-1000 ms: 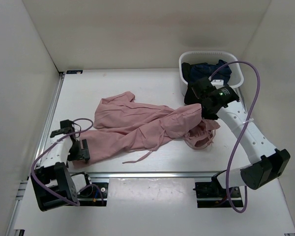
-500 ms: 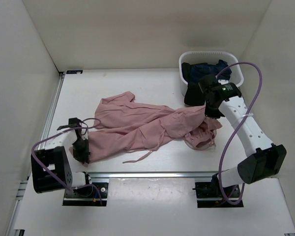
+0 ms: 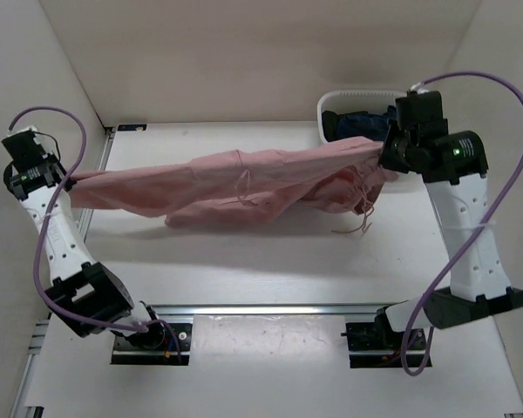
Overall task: Fold and stack the trousers
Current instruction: Flatten the trousers out
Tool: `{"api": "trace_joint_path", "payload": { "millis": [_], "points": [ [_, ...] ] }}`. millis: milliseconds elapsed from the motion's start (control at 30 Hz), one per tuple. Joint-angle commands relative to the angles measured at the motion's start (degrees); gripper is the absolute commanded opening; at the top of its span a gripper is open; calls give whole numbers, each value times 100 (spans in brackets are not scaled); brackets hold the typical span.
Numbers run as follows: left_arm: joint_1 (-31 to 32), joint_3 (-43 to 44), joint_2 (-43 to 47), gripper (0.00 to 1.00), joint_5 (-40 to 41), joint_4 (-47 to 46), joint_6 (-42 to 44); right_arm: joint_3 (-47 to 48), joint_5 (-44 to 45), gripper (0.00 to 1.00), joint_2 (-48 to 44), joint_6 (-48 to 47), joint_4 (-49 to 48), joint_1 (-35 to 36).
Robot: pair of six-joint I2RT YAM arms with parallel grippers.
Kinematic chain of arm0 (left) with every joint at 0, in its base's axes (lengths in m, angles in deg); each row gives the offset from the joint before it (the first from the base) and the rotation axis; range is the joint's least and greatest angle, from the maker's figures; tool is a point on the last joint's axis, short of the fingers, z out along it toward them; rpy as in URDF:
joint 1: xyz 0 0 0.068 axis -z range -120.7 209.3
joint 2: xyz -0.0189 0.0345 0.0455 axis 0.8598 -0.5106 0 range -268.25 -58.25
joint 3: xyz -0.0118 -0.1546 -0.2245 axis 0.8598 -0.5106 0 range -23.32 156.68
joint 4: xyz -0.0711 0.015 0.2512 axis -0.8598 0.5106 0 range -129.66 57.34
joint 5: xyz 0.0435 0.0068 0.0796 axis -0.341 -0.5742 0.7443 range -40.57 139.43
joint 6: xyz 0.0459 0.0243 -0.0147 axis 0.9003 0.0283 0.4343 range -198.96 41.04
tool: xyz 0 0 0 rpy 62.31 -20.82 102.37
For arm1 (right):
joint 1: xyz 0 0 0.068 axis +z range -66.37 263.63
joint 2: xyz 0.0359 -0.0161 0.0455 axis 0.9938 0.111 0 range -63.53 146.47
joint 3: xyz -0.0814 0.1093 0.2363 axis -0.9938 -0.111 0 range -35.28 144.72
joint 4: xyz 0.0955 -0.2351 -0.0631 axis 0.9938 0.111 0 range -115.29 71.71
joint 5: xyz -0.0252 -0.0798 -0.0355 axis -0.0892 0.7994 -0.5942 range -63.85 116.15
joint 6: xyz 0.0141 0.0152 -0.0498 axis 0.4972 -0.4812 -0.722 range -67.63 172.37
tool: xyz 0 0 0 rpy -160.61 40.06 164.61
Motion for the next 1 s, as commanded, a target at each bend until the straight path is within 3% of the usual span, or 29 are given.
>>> {"api": "trace_joint_path", "payload": {
  "millis": [0, 233, 467, 633, 733, 967],
  "points": [
    [-297, -260, 133, 14, 529, 402, 91, -646, 447, 0, -559, 24, 112, -187],
    [-350, -947, 468, 14, 608, 402, 91, -2148, -123, 0, -1157, 384, -195, -187],
    [-535, -1025, 415, 14, 846, 402, 91, -2615, 166, 0, -1333, 701, 112, -187],
    [-535, -1562, 538, 14, 1030, 402, 91, -3862, -27, 0, -1965, 1184, 279, -187],
    [-535, -1633, 538, 14, 978, 402, 91, -3944, 25, 0, -2212, 1316, 218, -187],
    [-535, -1000, 222, 14, 925, 595, 91, -3047, 51, 0, -2045, 1105, 578, -187]
  ]
}}
